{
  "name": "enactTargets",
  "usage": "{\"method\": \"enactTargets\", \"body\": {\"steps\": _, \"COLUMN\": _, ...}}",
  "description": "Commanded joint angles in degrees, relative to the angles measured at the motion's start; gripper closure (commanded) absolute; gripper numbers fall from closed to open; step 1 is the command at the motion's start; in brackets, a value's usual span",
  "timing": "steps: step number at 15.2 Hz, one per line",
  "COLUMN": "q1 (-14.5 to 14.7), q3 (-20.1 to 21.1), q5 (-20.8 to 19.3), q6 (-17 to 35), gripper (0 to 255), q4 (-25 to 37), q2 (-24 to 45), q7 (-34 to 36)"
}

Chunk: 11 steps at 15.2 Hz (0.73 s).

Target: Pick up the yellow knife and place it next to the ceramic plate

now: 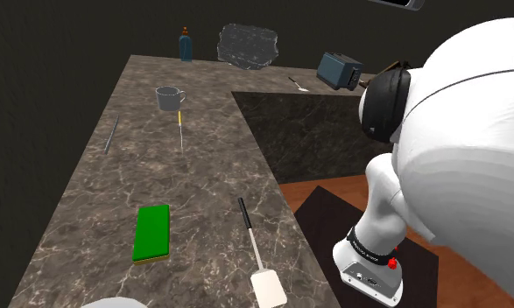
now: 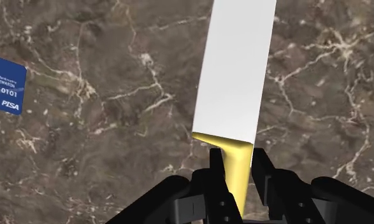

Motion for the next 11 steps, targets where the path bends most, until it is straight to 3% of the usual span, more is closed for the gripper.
{"method": "enactTargets", "body": {"steps": 1, "q1": 0.31, "q3": -0.39, "q5": -0.66, "q6": 0.99, "gripper": 255, "q4": -0.34, "q2": 0.84, "q7": 0.4}}
{"method": "enactTargets", "body": {"steps": 11, "q1": 0.99, "q3": -1.82, "q5": -2.98, "q6": 5.63, "gripper": 255, "q4": -3.11, "q2": 3.38, "q7": 2.09}}
